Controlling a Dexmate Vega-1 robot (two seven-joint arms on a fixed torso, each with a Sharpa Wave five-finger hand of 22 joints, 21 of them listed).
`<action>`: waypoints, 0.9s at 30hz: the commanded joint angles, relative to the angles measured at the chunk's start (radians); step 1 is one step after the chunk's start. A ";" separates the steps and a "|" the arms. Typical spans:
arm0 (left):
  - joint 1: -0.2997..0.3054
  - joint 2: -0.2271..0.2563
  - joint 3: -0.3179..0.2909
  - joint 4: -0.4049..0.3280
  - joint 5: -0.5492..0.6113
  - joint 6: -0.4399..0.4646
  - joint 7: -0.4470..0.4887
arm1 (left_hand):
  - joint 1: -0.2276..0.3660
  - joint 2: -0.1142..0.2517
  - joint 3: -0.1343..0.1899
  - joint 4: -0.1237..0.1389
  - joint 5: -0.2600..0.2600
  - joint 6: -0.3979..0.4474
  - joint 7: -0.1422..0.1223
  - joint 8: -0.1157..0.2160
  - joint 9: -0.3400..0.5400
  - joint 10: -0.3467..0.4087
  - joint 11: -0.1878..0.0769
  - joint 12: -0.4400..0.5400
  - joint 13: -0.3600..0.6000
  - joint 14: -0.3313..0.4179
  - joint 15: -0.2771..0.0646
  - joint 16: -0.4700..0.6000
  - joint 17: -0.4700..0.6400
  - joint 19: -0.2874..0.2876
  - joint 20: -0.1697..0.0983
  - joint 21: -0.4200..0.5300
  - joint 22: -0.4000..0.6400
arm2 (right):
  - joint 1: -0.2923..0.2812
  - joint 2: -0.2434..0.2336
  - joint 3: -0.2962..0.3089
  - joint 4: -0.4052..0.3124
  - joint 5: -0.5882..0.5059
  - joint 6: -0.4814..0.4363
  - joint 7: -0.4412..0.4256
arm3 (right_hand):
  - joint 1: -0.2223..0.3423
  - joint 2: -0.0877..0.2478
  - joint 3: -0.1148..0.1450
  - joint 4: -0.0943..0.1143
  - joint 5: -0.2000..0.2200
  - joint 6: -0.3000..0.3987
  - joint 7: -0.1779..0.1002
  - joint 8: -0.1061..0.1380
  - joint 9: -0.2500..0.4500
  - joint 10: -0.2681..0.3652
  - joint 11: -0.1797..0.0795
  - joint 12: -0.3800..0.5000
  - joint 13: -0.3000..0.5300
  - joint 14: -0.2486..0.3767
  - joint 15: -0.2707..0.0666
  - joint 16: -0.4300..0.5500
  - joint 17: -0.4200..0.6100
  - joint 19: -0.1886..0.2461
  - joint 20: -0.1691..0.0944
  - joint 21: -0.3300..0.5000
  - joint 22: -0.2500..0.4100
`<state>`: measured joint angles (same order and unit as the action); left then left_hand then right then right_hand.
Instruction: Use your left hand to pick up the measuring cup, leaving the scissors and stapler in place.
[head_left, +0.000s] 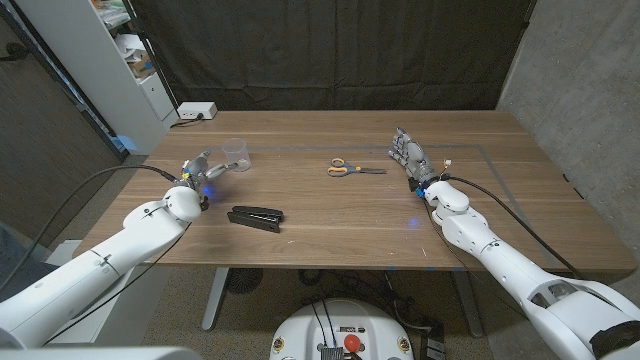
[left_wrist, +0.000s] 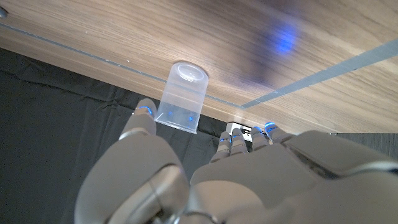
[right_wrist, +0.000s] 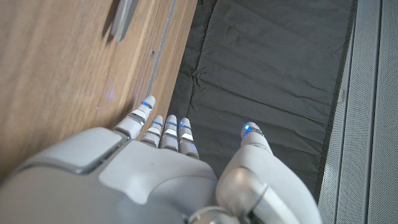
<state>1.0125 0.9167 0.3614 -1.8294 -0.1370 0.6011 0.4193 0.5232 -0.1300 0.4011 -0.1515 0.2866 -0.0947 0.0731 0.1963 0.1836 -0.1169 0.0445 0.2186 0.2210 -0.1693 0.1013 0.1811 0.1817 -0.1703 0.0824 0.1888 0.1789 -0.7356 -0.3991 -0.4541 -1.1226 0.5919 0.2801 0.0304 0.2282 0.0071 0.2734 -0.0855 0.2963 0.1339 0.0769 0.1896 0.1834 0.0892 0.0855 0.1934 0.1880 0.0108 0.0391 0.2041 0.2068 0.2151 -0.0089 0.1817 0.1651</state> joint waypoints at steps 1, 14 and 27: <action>-0.054 0.003 0.045 0.033 0.011 0.005 -0.017 | 0.016 -0.001 -0.006 -0.002 0.003 -0.002 -0.003 0.001 0.002 -0.004 -0.008 0.004 0.002 0.000 -0.008 0.007 0.002 -0.030 0.004 0.007 0.003 | 0.008 0.007 0.000 0.013 -0.002 0.007 0.000 | -0.002 0.001 -0.003 0.003 0.009 0.007 -0.001 0.007 0.006 0.006 -0.002 0.003 0.003 0.006 0.006 0.003 0.006 0.004 0.004 0.009 0.006; -0.134 -0.011 0.100 0.104 0.033 -0.019 -0.067 | 0.018 0.000 -0.008 0.000 0.004 -0.001 -0.003 0.001 0.003 -0.003 -0.010 0.005 0.002 -0.001 -0.010 0.008 0.002 -0.031 0.004 0.007 0.004 | 0.001 -0.005 0.013 -0.004 -0.001 0.011 -0.015 | -0.002 0.002 -0.004 0.002 0.009 0.008 -0.002 0.007 0.006 0.007 -0.003 0.003 0.003 0.006 0.004 0.003 0.006 0.004 0.003 0.010 0.006; -0.215 -0.033 0.150 0.161 0.067 -0.043 -0.114 | 0.020 0.002 -0.009 0.002 0.005 0.000 -0.007 0.001 0.003 -0.002 -0.009 0.006 0.003 -0.001 -0.009 0.008 0.002 -0.031 0.004 0.008 0.004 | 0.003 -0.001 0.018 0.015 0.004 0.017 -0.017 | -0.002 0.003 -0.004 0.002 0.009 0.009 -0.003 0.007 0.006 0.009 -0.002 0.004 0.003 0.007 0.004 0.004 0.006 0.004 0.004 0.010 0.006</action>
<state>0.8581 0.9001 0.4721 -1.7109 -0.0927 0.5688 0.3415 0.5324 -0.1286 0.3971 -0.1475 0.2872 -0.0947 0.0731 0.1963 0.1836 -0.1168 0.0446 0.2186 0.2210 -0.1692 0.1014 0.1853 0.1817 -0.1703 0.0825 0.1926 0.1788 -0.7331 -0.4027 -0.4413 -1.1227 0.5907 0.2905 0.0158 0.2282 0.0070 0.2735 -0.0854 0.2963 0.1339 0.0769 0.1896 0.1834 0.0892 0.0855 0.1934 0.1880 0.0145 0.0428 0.2041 0.2068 0.2152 -0.0089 0.1817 0.1651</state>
